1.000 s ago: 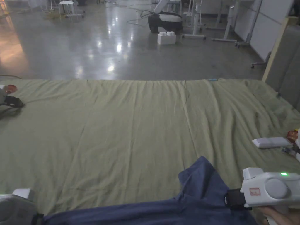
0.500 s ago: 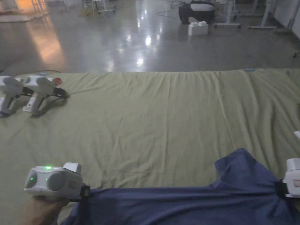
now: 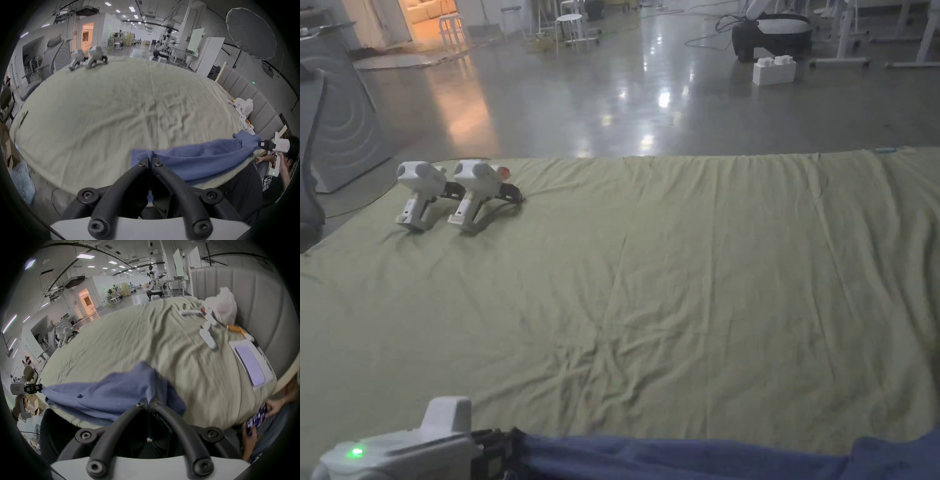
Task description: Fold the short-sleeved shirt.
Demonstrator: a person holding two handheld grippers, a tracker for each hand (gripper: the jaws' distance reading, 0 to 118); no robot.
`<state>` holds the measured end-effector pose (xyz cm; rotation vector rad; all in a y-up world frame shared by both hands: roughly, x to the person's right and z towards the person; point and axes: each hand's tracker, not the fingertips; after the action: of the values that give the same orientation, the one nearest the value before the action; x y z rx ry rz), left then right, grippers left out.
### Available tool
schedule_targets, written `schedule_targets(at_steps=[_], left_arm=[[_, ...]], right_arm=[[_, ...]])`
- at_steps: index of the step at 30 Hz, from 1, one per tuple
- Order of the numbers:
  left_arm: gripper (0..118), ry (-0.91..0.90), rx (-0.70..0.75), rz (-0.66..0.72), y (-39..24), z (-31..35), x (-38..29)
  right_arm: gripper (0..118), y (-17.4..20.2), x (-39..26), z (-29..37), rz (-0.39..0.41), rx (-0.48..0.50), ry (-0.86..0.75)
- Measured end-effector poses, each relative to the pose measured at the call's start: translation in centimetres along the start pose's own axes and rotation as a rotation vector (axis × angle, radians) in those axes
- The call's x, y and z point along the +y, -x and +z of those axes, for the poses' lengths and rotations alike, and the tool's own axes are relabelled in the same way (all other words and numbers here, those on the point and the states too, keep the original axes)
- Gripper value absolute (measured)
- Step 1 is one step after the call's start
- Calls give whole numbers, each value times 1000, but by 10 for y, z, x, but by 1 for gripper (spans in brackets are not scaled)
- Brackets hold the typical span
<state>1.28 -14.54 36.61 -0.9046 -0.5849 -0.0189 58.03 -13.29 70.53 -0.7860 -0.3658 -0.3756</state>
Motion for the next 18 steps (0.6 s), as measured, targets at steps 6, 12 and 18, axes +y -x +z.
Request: schedule_targets(at_steps=[6,12,18], left_arm=[[0,4,35,81,5,-20,-34],[88,-104,156,70,3,-3,-38],[87,-463,128,-102,-32,82,-14]], right_arm=[[0,-2,-28,-20,-76,-21,12],[59,1,-31,-31,-43,-90,7],[65,18,-20,13,13,-123,-201]])
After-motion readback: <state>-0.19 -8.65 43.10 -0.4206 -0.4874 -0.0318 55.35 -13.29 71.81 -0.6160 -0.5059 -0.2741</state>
